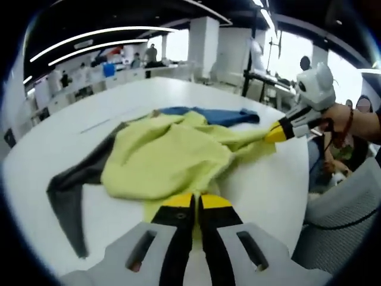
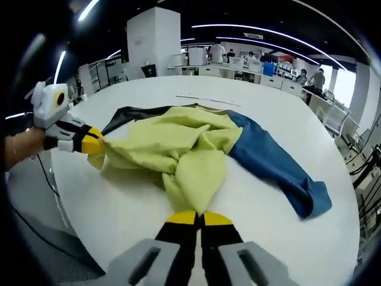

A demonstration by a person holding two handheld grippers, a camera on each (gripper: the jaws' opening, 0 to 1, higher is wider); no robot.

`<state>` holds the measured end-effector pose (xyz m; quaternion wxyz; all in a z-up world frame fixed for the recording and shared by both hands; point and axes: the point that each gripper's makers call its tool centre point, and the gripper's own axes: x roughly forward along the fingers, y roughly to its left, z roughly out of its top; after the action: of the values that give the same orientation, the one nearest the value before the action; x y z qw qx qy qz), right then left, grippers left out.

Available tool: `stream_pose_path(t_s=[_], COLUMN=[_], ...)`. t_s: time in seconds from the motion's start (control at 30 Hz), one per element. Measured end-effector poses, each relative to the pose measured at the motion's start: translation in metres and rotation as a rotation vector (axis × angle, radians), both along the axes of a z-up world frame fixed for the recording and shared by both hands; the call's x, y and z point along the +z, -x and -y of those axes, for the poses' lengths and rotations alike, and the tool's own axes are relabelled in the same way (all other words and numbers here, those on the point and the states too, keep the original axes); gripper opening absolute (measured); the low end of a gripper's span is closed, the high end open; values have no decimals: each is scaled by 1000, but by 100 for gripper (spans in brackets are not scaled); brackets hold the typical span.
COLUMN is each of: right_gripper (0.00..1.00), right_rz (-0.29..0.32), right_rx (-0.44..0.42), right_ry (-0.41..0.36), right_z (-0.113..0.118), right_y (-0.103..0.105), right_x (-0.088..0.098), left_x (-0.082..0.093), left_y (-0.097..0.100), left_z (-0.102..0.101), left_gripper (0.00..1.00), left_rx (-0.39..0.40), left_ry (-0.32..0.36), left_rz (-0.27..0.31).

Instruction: Fold the garment on the visible template until the final outline fits inside the template.

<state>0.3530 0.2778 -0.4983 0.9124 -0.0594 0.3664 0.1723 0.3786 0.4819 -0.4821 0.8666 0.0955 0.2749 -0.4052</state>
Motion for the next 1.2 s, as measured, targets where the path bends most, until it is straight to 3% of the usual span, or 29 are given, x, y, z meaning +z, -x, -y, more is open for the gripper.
stream_pose_path(t_s=[0.23,0.37,0.63,0.97,1.03,1.1,1.2], right_gripper=[0,0,0,0,0,0,1], right_rz=[-8,-49,-105,-102,-97,-98,-101], right_rx=[-18,-51,-75,-81,-70,-82,-130], right_ry=[8,30,51,69,86,83,40], right_z=[15,28,42,44,45,46,47], right_y=[-14,-23,-34,-41,-44,-44,-47], right_x=[0,-11,-35,-44,-45,-45,-46], left_x=[6,4,-9,-28,-29,-28,-25], left_y=[-7,-18,-44,-54,-57,-61,-62], left_z=[0,6,18,20,17,10,-1], left_gripper=[0,0,0,1,7,20,30], left_rx=[4,6,0,18,54,75,95], left_ry=[8,5,-19,-41,-31,-24,-31], left_rz=[0,-17,-27,-59,-61,-47,-30])
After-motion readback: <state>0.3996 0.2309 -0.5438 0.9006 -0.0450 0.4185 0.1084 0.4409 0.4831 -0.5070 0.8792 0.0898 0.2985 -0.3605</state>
